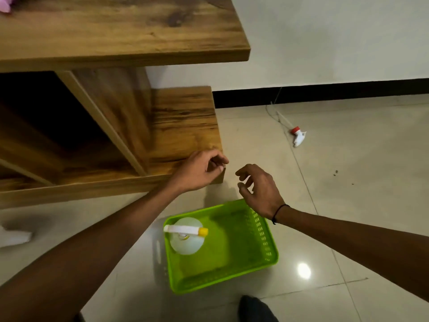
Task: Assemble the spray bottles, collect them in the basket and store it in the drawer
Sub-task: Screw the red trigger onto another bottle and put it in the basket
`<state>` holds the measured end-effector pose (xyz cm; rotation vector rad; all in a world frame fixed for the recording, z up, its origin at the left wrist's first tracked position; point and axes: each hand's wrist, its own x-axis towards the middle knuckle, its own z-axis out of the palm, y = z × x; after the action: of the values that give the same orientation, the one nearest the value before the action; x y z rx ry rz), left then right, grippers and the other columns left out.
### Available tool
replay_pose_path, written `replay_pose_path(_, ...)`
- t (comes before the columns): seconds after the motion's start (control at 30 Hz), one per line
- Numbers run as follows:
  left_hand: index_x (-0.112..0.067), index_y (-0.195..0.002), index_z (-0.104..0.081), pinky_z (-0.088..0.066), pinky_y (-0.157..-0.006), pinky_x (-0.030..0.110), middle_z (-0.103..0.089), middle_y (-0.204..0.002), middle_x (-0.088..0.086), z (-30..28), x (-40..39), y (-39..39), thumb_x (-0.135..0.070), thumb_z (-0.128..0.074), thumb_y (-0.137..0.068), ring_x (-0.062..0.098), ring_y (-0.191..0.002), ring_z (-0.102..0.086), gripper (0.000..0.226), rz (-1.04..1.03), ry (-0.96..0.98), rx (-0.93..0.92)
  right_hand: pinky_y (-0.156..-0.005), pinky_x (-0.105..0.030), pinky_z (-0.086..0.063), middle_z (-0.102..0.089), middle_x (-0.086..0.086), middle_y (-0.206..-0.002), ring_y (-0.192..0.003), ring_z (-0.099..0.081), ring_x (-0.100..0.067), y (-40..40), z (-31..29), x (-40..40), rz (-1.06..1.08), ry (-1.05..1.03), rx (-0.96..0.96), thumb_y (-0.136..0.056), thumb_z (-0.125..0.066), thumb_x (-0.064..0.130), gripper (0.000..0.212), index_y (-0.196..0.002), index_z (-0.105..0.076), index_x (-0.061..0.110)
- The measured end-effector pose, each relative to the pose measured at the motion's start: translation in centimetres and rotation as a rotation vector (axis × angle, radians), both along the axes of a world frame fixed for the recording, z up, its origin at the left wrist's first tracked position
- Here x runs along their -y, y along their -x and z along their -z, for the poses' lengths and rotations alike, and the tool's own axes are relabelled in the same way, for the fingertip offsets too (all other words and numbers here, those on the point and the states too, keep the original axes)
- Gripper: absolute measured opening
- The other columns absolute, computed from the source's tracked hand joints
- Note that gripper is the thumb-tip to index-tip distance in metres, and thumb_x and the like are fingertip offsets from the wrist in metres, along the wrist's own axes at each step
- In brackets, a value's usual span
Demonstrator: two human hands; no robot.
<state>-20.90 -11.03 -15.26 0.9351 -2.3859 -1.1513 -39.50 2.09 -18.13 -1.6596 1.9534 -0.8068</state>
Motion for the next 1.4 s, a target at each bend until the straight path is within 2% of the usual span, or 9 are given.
replay_pose_path(0.1, -0.016, -0.113, -0.073, -0.045, -0.071, 0.005, -0.072, -0.101, -0.013, 0.0, 1.7, 3.5, -0.010, -0.066, -0.098, 0.002, -0.095, -0.068, 0.018, 0.043, 0.035, 0.005, -0.072, -0.038, -0.054, -0.063, 0.008, -0.097, -0.079, -0.060, -0.013, 2.7, 0.5, 1.6, 0.114, 0.028, -0.043, -0.089, -0.062, 0.022, 0.018, -0.107, -0.062, 0.024)
replay_pose_path(0.2, -0.019, -0.113, -0.073, -0.043, -0.067, 0.006, -0.073, -0.102, -0.013, 0.4, 3.2, 7.2, -0.014, -0.066, -0.097, 0.002, -0.095, -0.068, 0.018, 0.098, 0.098, 0.039, -0.073, -0.040, -0.052, -0.062, 0.006, -0.100, -0.093, -0.057, -0.018, 5.7, 1.3, 3.5, 0.234, 0.020, -0.120, -0.089, -0.063, 0.022, 0.020, -0.109, -0.061, 0.022)
replay_pose_path(0.33, -0.020, -0.115, -0.072, -0.051, -0.075, 0.017, -0.074, -0.108, -0.009, 0.8, 4.6, 11.0, -0.017, -0.065, -0.097, 0.005, -0.099, -0.068, 0.020, 0.161, 0.125, 0.079, -0.080, -0.045, -0.051, -0.059, -0.006, -0.116, -0.113, -0.051, -0.031, 9.2, 2.4, 6.7, 0.357, -0.080, -0.258, -0.088, -0.063, 0.025, 0.032, -0.119, -0.059, 0.016)
replay_pose_path(0.57, -0.023, -0.114, -0.071, -0.056, -0.081, 0.027, -0.072, -0.109, -0.011, 3.2, 6.1, 13.7, -0.019, -0.065, -0.098, 0.005, -0.101, -0.067, 0.017, 0.140, 0.128, 0.138, -0.091, -0.053, -0.044, -0.044, -0.013, -0.143, -0.131, -0.041, -0.036, 14.5, 4.9, 11.1, 0.491, -0.223, -0.439, -0.086, -0.062, 0.029, 0.051, -0.134, -0.049, 0.017)
replay_pose_path(0.83, -0.024, -0.115, -0.070, -0.057, -0.082, 0.027, -0.071, -0.109, -0.013, 4.1, 6.3, 13.9, -0.019, -0.065, -0.099, 0.006, -0.102, -0.066, 0.018, 0.135, 0.096, 0.134, -0.113, -0.076, -0.021, -0.007, -0.020, -0.167, -0.157, -0.003, -0.042, 19.2, 6.2, 13.6, 0.437, -0.472, -0.433, -0.084, -0.067, 0.027, 0.084, -0.154, -0.021, 0.033)
replay_pose_path(0.93, -0.024, -0.116, -0.070, -0.056, -0.083, 0.027, -0.071, -0.112, -0.012, 3.9, 5.9, 13.8, -0.020, -0.065, -0.099, 0.006, -0.104, -0.065, 0.018, 0.139, 0.092, 0.134, -0.113, -0.078, -0.012, -0.011, -0.019, -0.167, -0.158, 0.000, -0.040, 19.9, 6.9, 13.5, 0.399, -0.611, -0.439, -0.085, -0.067, 0.041, 0.085, -0.155, -0.020, 0.035)
replay_pose_path(1.1, -0.024, -0.116, -0.070, -0.052, -0.080, 0.022, -0.071, -0.111, -0.012, 3.2, 5.3, 13.0, -0.021, -0.065, -0.099, 0.006, -0.103, -0.065, 0.019, 0.146, 0.095, 0.120, -0.103, -0.065, -0.035, -0.034, -0.013, -0.143, -0.135, -0.034, -0.037, 17.6, 7.2, 11.7, 0.366, -0.572, -0.539, -0.086, -0.063, 0.039, 0.059, -0.138, -0.038, 0.024)
replay_pose_path(1.27, -0.020, -0.116, -0.071, -0.047, -0.075, 0.013, -0.073, -0.111, -0.010, 2.2, 4.4, 10.7, -0.018, -0.066, -0.098, 0.005, -0.101, -0.065, 0.019, 0.125, 0.123, 0.106, -0.089, -0.053, -0.051, -0.038, -0.018, -0.131, -0.119, -0.043, -0.042, 13.6, 6.8, 8.9, 0.296, -0.516, -0.468, -0.081, -0.068, 0.055, 0.065, -0.127, -0.047, 0.015)
replay_pose_path(1.4, -0.018, -0.113, -0.072, -0.044, -0.072, 0.009, -0.074, -0.107, -0.009, 1.0, 3.4, 8.5, -0.015, -0.066, -0.096, 0.006, -0.098, -0.066, 0.018, 0.103, 0.127, 0.089, -0.083, -0.048, -0.052, -0.046, -0.018, -0.116, -0.104, -0.049, -0.040, 11.0, 4.0, 7.3, 0.243, -0.361, -0.401, -0.081, -0.065, 0.057, 0.061, -0.119, -0.049, 0.013)
